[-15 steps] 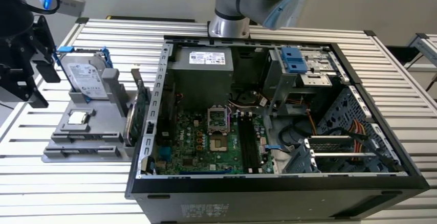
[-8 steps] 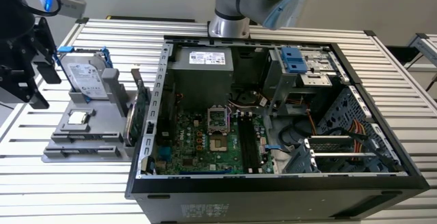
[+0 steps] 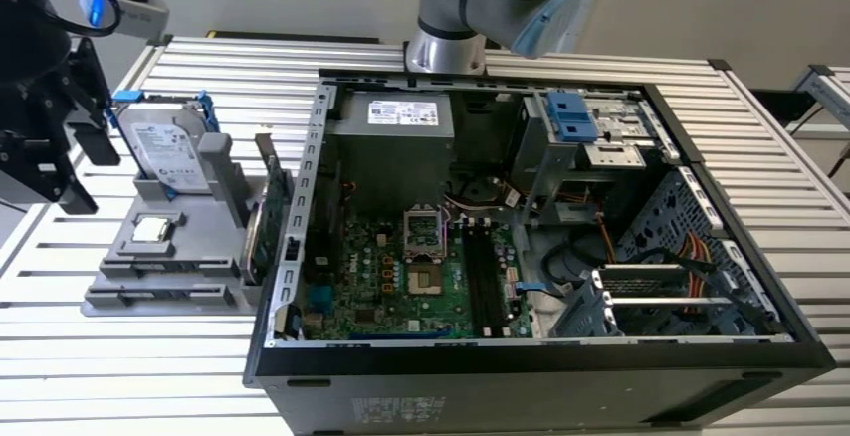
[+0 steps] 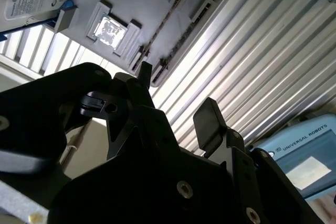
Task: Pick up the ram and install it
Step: 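Pick up the ram and move it above insertion slot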
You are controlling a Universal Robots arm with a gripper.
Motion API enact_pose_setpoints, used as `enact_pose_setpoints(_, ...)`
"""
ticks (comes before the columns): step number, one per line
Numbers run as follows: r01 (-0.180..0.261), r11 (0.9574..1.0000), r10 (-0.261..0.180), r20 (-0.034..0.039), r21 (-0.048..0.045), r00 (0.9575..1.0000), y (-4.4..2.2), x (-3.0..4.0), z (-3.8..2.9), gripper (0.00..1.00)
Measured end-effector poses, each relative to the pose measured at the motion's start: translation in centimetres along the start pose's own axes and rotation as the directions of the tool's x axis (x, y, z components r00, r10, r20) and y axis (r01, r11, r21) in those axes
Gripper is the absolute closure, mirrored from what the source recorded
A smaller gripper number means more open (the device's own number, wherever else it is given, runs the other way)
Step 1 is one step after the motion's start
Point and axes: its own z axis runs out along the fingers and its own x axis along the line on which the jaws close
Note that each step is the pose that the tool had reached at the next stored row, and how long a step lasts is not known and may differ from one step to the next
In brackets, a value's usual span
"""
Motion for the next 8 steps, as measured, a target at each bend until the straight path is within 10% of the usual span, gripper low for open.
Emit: enact_pose_setpoints(8, 0.0, 1.0, 0.0, -0.0008, 0.0, 1.0, -0.01, -0.01, 0.31, 0.0)
